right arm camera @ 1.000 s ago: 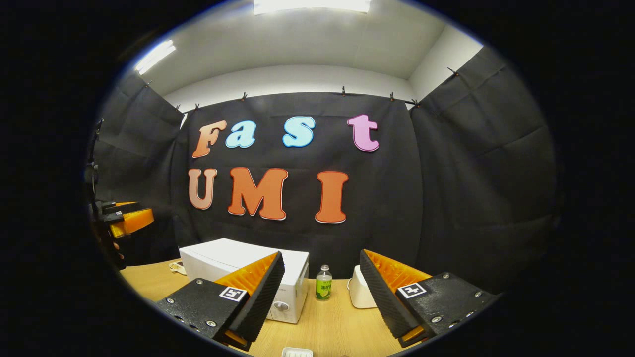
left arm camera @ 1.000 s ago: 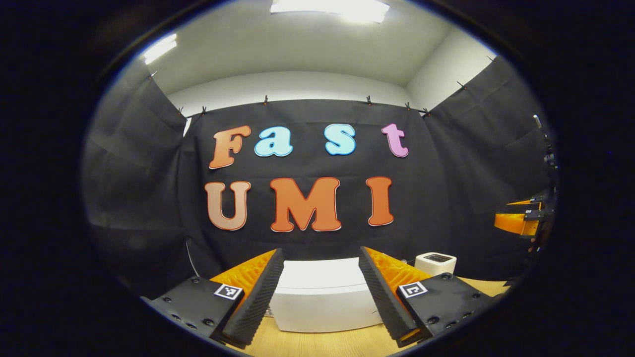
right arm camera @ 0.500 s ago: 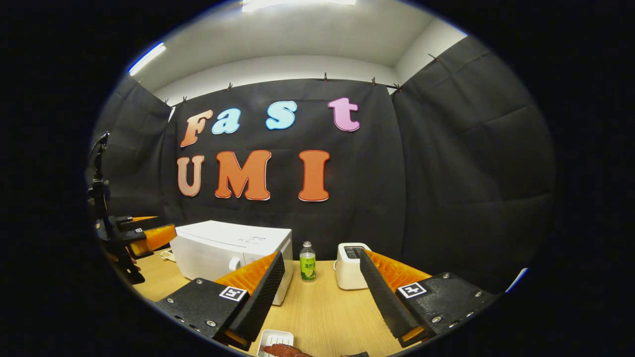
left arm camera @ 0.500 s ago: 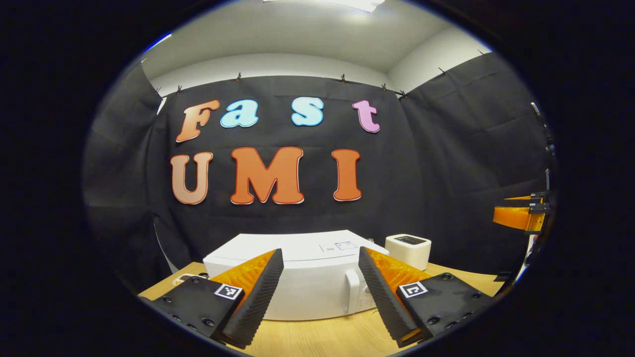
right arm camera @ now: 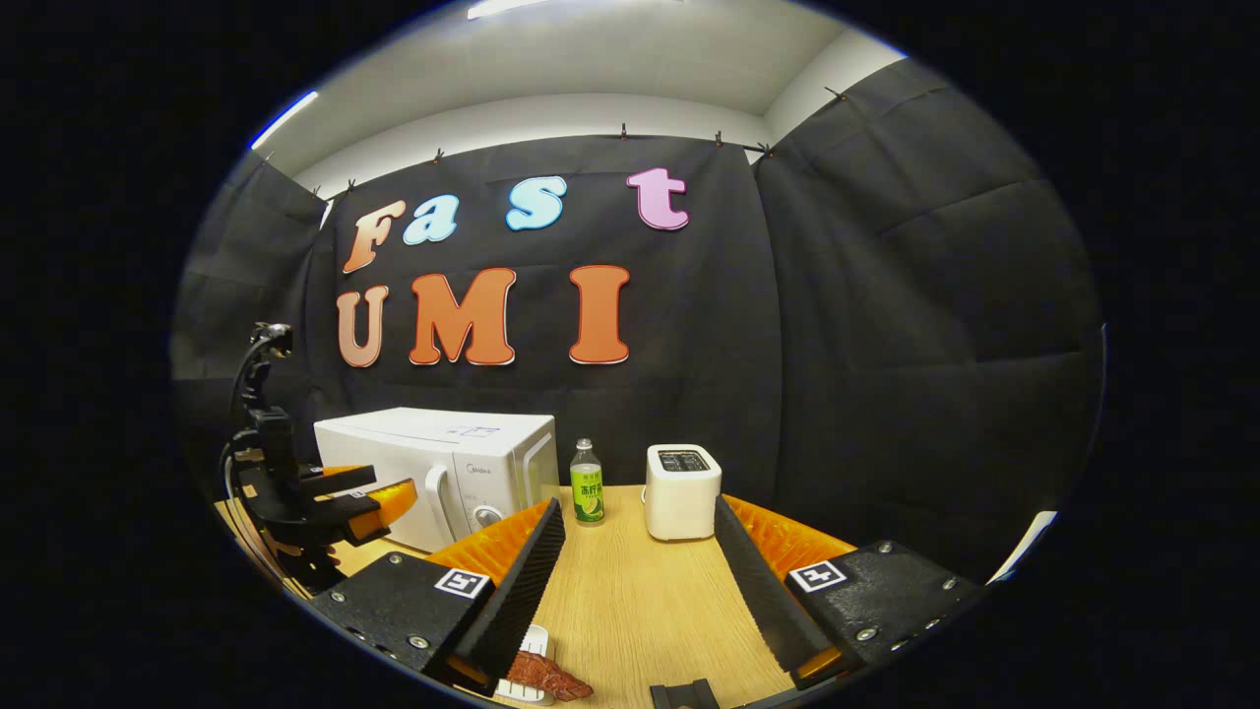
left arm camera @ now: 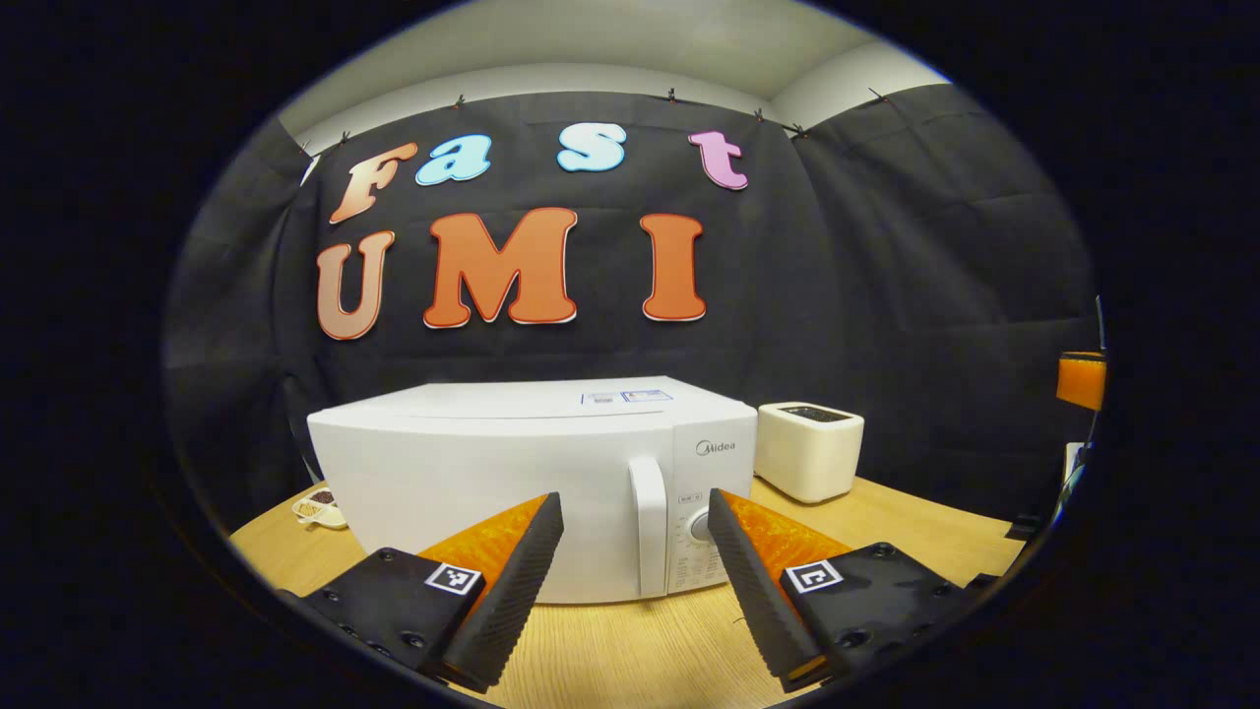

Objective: Open the microwave oven with the left hand, put the food in, and close the microwave oven.

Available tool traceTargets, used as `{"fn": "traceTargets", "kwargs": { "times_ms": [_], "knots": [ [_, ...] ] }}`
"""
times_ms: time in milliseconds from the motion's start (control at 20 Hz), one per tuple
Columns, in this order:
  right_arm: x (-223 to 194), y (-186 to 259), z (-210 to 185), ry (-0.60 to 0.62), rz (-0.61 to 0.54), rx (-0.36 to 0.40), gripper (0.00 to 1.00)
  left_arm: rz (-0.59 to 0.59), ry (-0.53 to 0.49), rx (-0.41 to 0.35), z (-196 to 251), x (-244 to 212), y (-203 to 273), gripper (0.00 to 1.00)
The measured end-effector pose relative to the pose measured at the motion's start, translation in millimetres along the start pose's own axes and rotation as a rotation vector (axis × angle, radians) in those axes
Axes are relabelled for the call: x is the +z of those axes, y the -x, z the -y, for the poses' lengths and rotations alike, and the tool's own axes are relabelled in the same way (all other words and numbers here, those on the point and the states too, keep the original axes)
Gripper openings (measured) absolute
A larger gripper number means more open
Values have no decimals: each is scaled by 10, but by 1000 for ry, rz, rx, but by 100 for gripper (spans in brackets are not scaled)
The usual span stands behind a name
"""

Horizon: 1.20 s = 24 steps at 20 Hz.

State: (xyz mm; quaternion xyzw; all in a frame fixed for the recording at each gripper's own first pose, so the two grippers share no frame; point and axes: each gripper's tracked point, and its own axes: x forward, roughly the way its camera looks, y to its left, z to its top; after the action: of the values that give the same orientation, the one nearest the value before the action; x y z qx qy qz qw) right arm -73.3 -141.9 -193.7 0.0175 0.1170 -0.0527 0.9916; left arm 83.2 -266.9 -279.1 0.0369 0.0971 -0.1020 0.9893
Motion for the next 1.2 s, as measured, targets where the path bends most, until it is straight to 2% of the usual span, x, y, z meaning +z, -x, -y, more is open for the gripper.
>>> {"fn": "traceTargets", "kwargs": {
  "times_ms": [100,150,400,550,650,800,850,900,1000,1050,1200],
  "knots": [
    [-84,21,39,-4,-8,-2,95,-30,-5,15,35,-190,-159,96],
    [-132,29,41,-8,-15,1,95,-49,-14,39,25,-295,-250,89],
    [-301,45,116,-15,-40,0,95,-125,8,118,-85,-706,-624,93],
    [-422,50,98,-20,-60,13,95,-120,46,156,-130,-764,-678,75],
    [-481,32,125,-16,-71,7,95,-114,53,164,-105,-761,-681,75],
    [-540,2,93,-31,-89,15,95,-114,52,133,25,-762,-737,60],
    [-553,1,76,-33,-92,20,95,-114,47,136,36,-744,-704,50],
    [-568,-3,77,-33,-94,20,95,-117,33,144,38,-773,-727,26],
    [-596,4,76,-29,-98,20,95,-106,40,138,36,-760,-763,30],
    [-615,8,76,-31,-102,21,95,-113,34,136,44,-763,-745,24],
    [-668,40,37,-45,-118,26,95,-118,32,136,36,-766,-739,19]
  ]
}}
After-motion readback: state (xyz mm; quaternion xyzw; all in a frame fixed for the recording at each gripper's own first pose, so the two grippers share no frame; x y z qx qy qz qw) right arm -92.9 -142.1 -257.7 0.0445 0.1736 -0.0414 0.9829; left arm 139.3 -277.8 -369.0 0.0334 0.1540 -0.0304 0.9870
